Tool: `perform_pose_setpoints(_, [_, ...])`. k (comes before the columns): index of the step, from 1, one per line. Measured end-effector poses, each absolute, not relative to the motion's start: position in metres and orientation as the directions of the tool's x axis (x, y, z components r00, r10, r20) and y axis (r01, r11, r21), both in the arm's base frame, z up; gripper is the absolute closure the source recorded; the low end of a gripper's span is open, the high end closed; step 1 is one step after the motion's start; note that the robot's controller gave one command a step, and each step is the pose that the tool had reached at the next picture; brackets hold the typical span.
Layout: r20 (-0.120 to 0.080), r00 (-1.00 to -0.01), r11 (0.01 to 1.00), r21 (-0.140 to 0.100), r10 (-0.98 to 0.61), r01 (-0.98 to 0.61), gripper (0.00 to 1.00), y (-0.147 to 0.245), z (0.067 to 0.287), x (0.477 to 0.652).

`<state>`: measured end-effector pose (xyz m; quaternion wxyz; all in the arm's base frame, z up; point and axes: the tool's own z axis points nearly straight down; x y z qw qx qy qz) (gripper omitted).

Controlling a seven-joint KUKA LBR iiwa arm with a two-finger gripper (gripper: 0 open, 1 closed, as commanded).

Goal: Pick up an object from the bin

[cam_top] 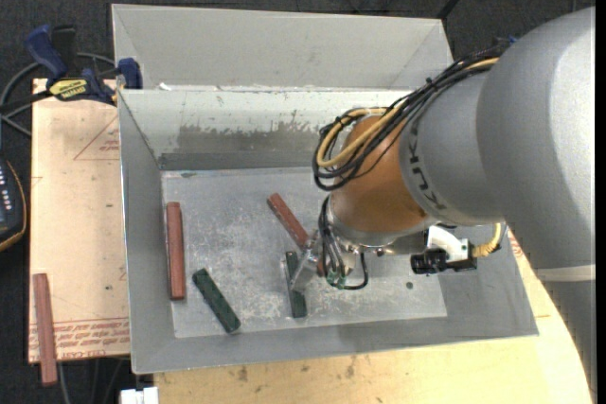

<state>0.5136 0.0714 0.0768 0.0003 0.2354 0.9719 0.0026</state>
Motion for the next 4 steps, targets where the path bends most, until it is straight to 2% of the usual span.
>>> perform_pose_setpoints(1, [-0.007,-0.891,0.891,0.005,0.455,0.455,1.0,0.062,0.153,0.518])
perform_pose_setpoints(2, [-0.001,-0.891,0.891,0.001,0.454,0.454,0.0,0.062,0.148,0.516])
perform_pose_setpoints(3, [-0.002,-0.8,0.8,0.002,0.6,0.6,0.0,0.091,0.068,0.542])
perform_pose_setpoints(4, [-0.005,-0.8,0.8,0.005,0.6,0.599,1.0,0.091,0.072,0.544])
